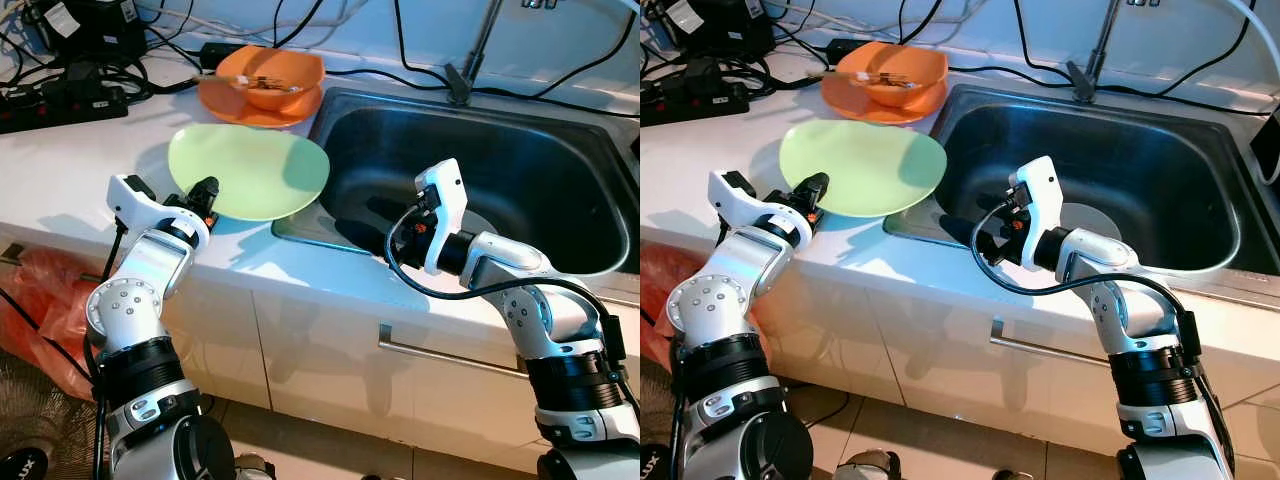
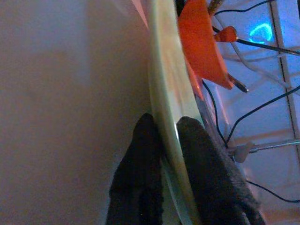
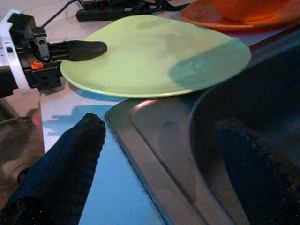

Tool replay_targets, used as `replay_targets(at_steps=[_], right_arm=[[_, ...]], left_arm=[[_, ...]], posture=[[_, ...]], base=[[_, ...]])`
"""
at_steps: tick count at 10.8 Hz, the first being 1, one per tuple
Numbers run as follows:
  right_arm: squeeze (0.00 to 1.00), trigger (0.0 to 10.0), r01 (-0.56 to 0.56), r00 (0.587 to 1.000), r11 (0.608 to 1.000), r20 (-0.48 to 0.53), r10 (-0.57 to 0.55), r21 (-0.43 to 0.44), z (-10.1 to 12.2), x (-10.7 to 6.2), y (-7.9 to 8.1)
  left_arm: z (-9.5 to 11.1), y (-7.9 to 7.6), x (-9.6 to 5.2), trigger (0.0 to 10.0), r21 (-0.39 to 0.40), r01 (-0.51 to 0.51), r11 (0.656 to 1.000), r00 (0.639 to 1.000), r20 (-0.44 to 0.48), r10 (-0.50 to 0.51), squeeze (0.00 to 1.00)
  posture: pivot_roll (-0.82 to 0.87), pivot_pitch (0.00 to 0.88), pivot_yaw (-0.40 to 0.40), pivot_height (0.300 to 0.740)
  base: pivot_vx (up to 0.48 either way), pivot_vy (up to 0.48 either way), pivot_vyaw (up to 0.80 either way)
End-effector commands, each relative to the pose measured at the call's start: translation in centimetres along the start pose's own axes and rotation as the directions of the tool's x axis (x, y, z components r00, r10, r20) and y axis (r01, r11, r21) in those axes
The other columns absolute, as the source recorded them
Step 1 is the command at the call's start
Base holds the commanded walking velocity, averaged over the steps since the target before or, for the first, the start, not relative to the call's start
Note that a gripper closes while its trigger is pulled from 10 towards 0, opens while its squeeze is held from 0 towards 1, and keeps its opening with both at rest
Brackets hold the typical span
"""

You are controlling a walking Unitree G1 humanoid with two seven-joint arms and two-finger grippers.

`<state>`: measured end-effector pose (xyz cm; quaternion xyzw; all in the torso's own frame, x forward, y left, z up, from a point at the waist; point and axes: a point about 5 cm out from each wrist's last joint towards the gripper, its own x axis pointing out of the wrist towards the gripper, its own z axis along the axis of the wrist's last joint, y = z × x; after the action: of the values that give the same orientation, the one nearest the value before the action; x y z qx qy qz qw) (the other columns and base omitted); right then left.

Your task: Kitchen organization

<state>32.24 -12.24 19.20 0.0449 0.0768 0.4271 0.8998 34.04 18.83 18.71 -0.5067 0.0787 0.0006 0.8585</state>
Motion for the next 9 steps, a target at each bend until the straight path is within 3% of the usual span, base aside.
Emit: replay_targets(at_steps=[1, 6, 8, 9], right_arm=[[0.0, 10.0, 0.005, 1.0, 1.0, -0.013, -0.005, 0.002, -0.3, -0.2, -0.1], [0.0, 10.0, 0.007, 1.0, 1.0, -0.017, -0.006, 0.012, -0.3, -0.3, -0.4], [0.0, 10.0, 0.021, 1.0, 0.998, 0.003, -0.021, 0.061, -0.1, -0.1, -0.6], [0.0, 10.0, 0.031, 0.999, 0.992, 0.031, -0.035, 0.126, 0.1, 0.2, -0.6]], left_arm=[[-1.4, 1.4, 0.0, 0.0, -0.013, -0.055, 0.998, 0.996, -0.066, 0.054, 0.0], [-2.9, 2.2, -1.0, 0.0, -0.005, -0.055, 0.998, 0.992, -0.117, 0.054, 0.0], [-4.2, 1.6, -1.3, 0.0, 0.001, 0.041, 0.999, 0.989, -0.145, -0.041, 0.0], [-5.1, 0.9, -1.4, 0.0, -0.014, 0.137, 0.99, 0.974, -0.18, -0.138, 0.0]], posture=[[0.15, 0.076, -0.024, 0.74], [0.16, 0.07, -0.029, 0.74], [0.16, 0.069, -0.03, 0.74], [0.16, 0.069, -0.03, 0.74]], base=[[0.0, 0.0, 0.0], [0.0, 0.0, 0.0], [0.0, 0.0, 0.0], [0.0, 0.0, 0.0]])
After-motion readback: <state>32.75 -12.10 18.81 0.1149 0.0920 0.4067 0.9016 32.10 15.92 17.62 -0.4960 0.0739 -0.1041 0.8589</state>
